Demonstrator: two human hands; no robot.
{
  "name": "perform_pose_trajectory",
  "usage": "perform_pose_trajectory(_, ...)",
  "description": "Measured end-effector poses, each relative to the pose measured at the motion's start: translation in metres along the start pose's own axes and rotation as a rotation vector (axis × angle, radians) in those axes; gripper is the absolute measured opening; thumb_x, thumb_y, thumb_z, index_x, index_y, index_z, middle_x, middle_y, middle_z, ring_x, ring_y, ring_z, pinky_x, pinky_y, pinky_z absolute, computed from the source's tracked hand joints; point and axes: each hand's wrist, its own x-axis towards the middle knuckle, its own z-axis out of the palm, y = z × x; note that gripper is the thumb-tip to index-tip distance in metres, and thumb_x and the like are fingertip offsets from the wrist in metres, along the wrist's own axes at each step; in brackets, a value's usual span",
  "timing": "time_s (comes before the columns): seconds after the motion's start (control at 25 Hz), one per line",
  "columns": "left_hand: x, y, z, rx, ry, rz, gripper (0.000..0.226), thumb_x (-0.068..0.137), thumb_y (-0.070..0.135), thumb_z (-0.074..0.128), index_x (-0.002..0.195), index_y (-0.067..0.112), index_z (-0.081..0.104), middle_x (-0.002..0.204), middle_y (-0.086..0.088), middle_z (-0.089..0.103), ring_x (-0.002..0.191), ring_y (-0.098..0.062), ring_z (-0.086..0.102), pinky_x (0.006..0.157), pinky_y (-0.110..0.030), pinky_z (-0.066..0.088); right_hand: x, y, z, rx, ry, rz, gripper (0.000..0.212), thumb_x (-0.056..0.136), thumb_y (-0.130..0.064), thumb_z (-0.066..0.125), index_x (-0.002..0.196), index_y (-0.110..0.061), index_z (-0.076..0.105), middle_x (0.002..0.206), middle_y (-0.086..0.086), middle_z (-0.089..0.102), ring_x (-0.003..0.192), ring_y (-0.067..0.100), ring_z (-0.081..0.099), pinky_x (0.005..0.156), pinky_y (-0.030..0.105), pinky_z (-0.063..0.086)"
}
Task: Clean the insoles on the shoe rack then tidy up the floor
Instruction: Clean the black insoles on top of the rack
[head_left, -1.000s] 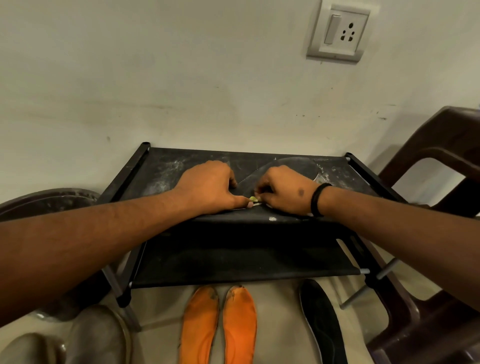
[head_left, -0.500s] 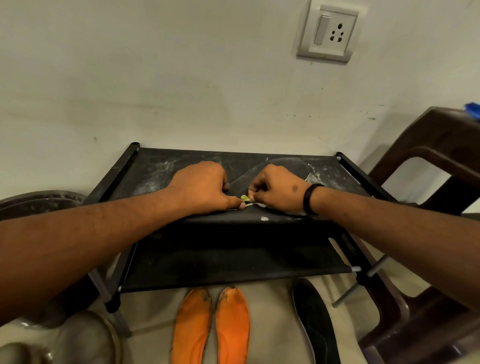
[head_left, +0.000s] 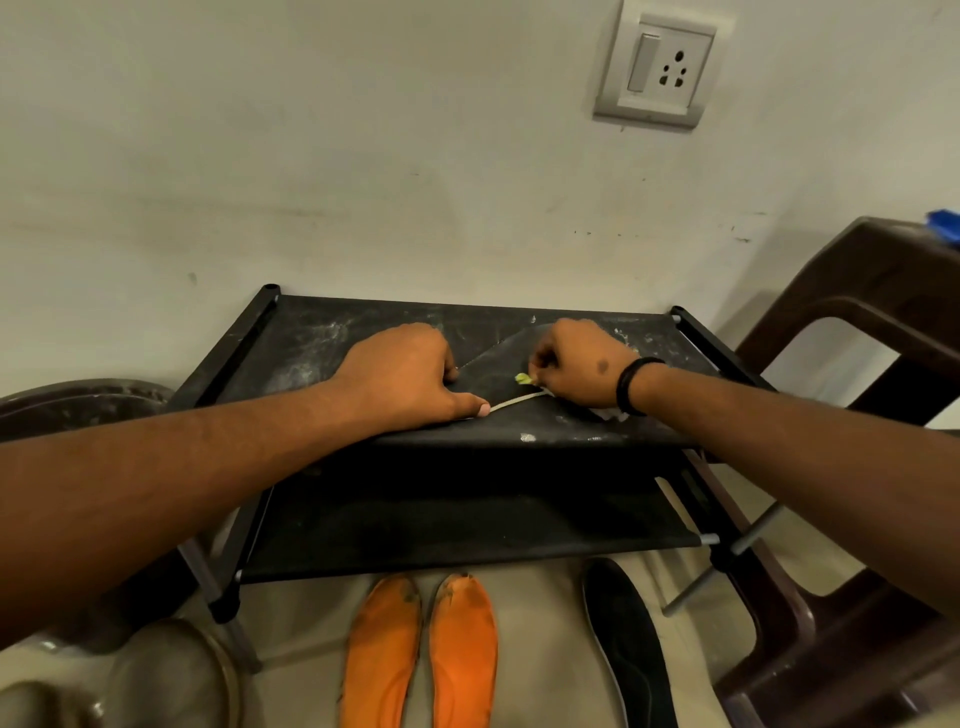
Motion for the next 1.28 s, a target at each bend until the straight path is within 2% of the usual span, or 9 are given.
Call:
perform_pose_trajectory(0.08,0.0,-0.001,0.001,-0.01,-0.001,-0.002,0.063,0.07,0.077,0.066,0.086,0.018,0.078,0.077,0.0,0.074,0.069,-0.012,0.066,0.068,-0.039,0.06,0.003,0.008,0.0,-0.145,0.08,0.098,0.019,0.088,-0.015,0.057,0.075,-0.011,0.07,0.076,0.005,0.069,0.073,0.023,0.065,0.074,0.038,0.058)
perform_pose_trajectory(0.2,-0.001,-0.002,0.001,-0.009,0.01,0.016,0.059,0.072,0.074,0.067,0.088,0.019,0.077,0.087,0.001,0.069,0.077,-0.014,0.063,0.071,-0.04,0.058,-0.007,-0.014,0.01,-0.029,0.05,-0.044,0.018,0.087,-0.011,0.059,0.078,-0.01,0.074,0.079,0.002,0.072,0.075,0.017,0.067,0.072,0.03,0.057)
perform_pose_trajectory(0.32,0.002,-0.002,0.002,0.01,-0.047,0.134,0.064,0.081,0.068,0.064,0.13,0.027,0.064,0.123,0.001,0.054,0.111,-0.019,0.053,0.094,-0.041,0.05,-0.011,-0.015,0.007,0.116,-0.061,-0.08,0.016,0.088,-0.009,0.062,0.086,-0.011,0.078,0.087,-0.004,0.074,0.077,0.004,0.066,0.073,0.017,0.054)
perform_pose_trajectory(0.4,0.004,-0.002,0.003,0.002,-0.1,0.203,0.064,0.088,0.063,0.06,0.144,0.035,0.051,0.135,0.002,0.047,0.121,-0.02,0.046,0.103,-0.044,0.044,0.001,0.004,0.0,0.032,0.004,0.011,0.016,0.089,-0.011,0.061,0.084,-0.011,0.076,0.088,0.002,0.075,0.077,0.012,0.067,0.078,0.027,0.056)
perform_pose_trajectory(0.52,0.004,-0.006,0.004,0.01,-0.134,0.234,0.051,0.091,0.061,0.056,0.139,0.041,0.056,0.134,0.004,0.046,0.119,-0.018,0.042,0.104,-0.042,0.041,0.004,0.013,0.002,-0.098,0.099,0.087,0.017,0.087,-0.014,0.059,0.081,-0.009,0.074,0.083,0.008,0.073,0.076,0.023,0.067,0.078,0.041,0.058)
perform_pose_trajectory(0.68,0.004,-0.007,0.005,0.01,-0.144,0.239,0.047,0.092,0.061,0.054,0.135,0.042,0.06,0.13,0.006,0.048,0.117,-0.018,0.042,0.101,-0.043,0.042,-0.011,-0.01,0.011,0.08,-0.033,-0.104,0.014,0.09,-0.013,0.063,0.087,-0.014,0.077,0.085,-0.003,0.074,0.078,0.009,0.067,0.076,0.022,0.055)
perform_pose_trajectory(0.88,0.003,-0.006,0.005,-0.076,-0.076,0.217,0.04,0.088,0.059,0.063,0.119,0.036,0.072,0.125,0.01,0.058,0.114,-0.018,0.049,0.1,-0.045,0.044,0.01,0.017,0.002,-0.097,0.099,0.09,0.018,0.088,-0.016,0.057,0.079,-0.012,0.072,0.08,0.006,0.071,0.076,0.024,0.066,0.077,0.042,0.058)
perform_pose_trajectory(1.08,0.004,-0.007,0.006,-0.1,-0.009,0.213,0.036,0.083,0.059,0.07,0.1,0.029,0.08,0.116,0.013,0.068,0.106,-0.013,0.06,0.093,-0.044,0.049,-0.004,-0.009,0.015,0.044,0.023,-0.11,0.016,0.088,-0.012,0.062,0.083,-0.014,0.077,0.079,-0.004,0.072,0.073,0.009,0.065,0.07,0.018,0.051)
perform_pose_trajectory(1.28,0.005,-0.005,0.006,-0.119,-0.001,0.21,0.035,0.083,0.058,0.071,0.095,0.027,0.081,0.115,0.014,0.071,0.105,-0.013,0.062,0.094,-0.045,0.049,0.017,0.012,0.006,-0.02,0.135,0.094,0.017,0.086,-0.012,0.058,0.08,-0.014,0.074,0.086,0.005,0.073,0.082,0.022,0.068,0.081,0.037,0.057)
